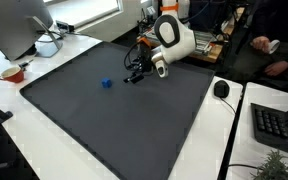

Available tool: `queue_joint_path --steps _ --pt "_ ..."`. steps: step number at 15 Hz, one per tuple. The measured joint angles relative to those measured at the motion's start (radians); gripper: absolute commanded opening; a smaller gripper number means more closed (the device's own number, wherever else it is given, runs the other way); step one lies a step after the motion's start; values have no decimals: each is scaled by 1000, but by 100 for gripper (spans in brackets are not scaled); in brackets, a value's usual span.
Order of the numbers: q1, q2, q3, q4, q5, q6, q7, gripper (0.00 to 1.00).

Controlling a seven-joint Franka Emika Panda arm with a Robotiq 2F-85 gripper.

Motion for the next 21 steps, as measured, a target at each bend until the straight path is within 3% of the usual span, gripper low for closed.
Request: queue_joint_path --steps 7,21 --pt "1 78 -26 99 -60 -23 -13 100" --pt "-20 166 -80 178 -103 -26 -4 98"
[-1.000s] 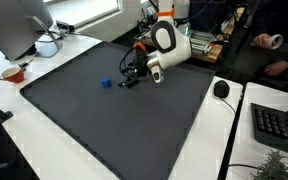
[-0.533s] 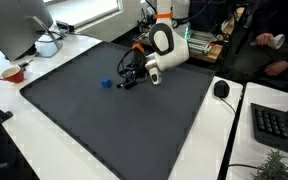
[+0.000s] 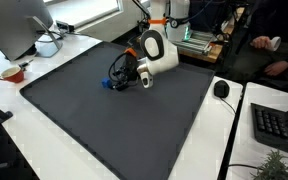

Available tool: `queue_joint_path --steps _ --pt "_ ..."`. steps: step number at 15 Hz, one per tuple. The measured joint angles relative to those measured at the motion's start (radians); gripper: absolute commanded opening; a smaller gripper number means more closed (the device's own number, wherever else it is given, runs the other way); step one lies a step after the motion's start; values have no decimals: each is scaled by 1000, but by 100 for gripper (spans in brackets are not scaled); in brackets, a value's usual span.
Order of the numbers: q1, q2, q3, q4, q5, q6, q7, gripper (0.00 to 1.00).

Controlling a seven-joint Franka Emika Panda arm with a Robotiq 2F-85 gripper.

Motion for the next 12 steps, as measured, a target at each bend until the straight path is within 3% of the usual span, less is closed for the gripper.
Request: queue_joint_path --steps 2,5,12 --pt "-4 17 -2 16 -18 0 0 92" --pt "-4 35 -5 34 -36 -1 0 57" --pt "-3 46 -6 51 -58 -15 -3 10"
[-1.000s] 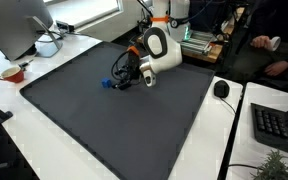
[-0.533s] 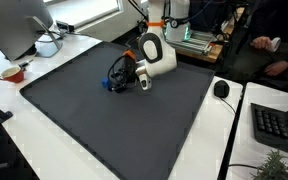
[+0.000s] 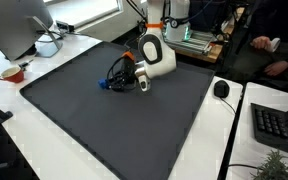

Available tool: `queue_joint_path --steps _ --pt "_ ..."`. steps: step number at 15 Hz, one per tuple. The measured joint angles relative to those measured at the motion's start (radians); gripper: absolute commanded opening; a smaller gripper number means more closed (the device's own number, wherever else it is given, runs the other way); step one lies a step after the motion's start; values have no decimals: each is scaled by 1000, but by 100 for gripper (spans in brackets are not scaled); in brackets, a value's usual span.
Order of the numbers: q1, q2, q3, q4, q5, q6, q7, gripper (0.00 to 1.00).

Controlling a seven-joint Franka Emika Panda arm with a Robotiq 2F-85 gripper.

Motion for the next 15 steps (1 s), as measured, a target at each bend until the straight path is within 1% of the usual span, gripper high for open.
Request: queue_joint_path --steps 1,9,15 --pt "0 1 0 0 -1 -3 0 8" --pt "0 6 0 1 -1 -17 0 8" --pt "0 -10 11 -9 7 -7 0 8"
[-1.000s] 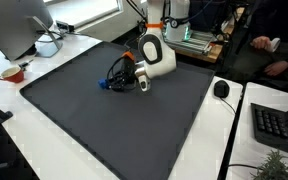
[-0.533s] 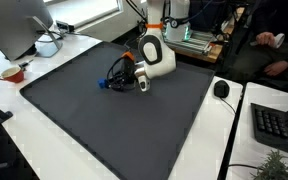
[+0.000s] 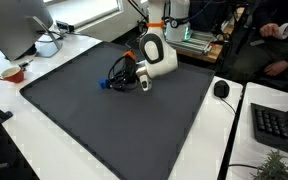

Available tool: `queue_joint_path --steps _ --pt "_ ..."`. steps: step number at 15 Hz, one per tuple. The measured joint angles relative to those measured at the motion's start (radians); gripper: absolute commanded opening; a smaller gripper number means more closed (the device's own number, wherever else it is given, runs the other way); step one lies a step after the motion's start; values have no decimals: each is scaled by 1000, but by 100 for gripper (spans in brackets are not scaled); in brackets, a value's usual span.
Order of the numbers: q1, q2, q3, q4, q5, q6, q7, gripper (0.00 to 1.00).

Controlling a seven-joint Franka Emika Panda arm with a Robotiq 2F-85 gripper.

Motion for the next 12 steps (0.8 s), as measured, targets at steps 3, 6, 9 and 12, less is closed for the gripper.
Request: queue_joint_path --steps 3,6,9,12 --pt "-1 -27 6 -6 6 21 0 8" --pt "-4 -59 7 -18 12 34 0 8" --pt "-8 -82 7 -30 21 37 -1 8" --pt "-10 -93 7 -34 39 41 -1 33"
